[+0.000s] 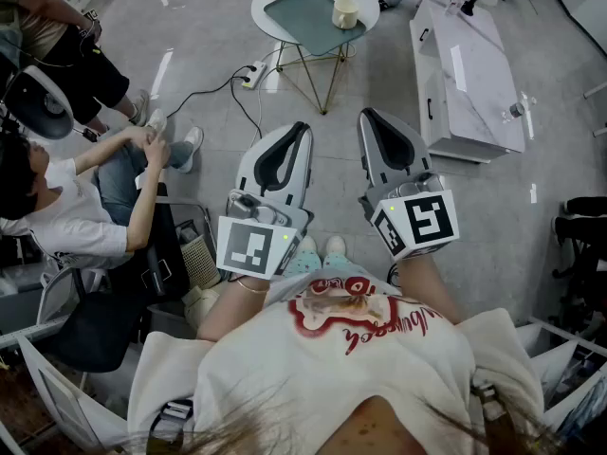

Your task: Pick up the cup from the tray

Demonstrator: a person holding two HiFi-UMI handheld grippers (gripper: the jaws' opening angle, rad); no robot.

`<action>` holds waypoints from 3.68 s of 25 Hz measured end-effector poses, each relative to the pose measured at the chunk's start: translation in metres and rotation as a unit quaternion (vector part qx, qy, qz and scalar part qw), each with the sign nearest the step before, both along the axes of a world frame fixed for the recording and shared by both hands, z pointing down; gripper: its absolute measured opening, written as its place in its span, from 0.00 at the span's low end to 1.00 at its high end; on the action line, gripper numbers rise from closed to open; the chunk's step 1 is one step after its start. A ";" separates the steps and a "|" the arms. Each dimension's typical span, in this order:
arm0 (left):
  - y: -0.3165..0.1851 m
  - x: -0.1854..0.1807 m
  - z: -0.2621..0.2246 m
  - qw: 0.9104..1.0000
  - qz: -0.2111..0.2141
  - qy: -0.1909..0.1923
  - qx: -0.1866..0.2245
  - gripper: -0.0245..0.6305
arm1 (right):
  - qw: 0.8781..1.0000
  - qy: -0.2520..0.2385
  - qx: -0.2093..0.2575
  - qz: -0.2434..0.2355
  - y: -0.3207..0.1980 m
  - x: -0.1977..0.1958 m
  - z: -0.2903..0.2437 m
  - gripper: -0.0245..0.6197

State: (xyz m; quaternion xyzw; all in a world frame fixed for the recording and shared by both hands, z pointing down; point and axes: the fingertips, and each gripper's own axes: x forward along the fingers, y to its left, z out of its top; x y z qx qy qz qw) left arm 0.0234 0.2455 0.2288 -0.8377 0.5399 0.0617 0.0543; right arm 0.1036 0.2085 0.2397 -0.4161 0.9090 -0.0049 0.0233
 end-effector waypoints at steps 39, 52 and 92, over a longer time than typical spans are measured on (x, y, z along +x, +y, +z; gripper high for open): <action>-0.069 -0.015 0.005 0.999 -0.046 0.004 0.002 0.08 | 1.000 -0.016 0.015 -0.001 -0.086 0.010 0.003 0.09; -0.284 -0.104 0.015 1.000 -0.010 -0.004 0.009 0.08 | 0.997 -0.033 0.036 0.052 -0.294 -0.070 0.006 0.09; -0.387 -0.122 0.105 0.993 -0.015 0.012 -0.116 0.08 | 0.915 0.120 -0.288 0.256 -0.492 -0.025 0.331 0.14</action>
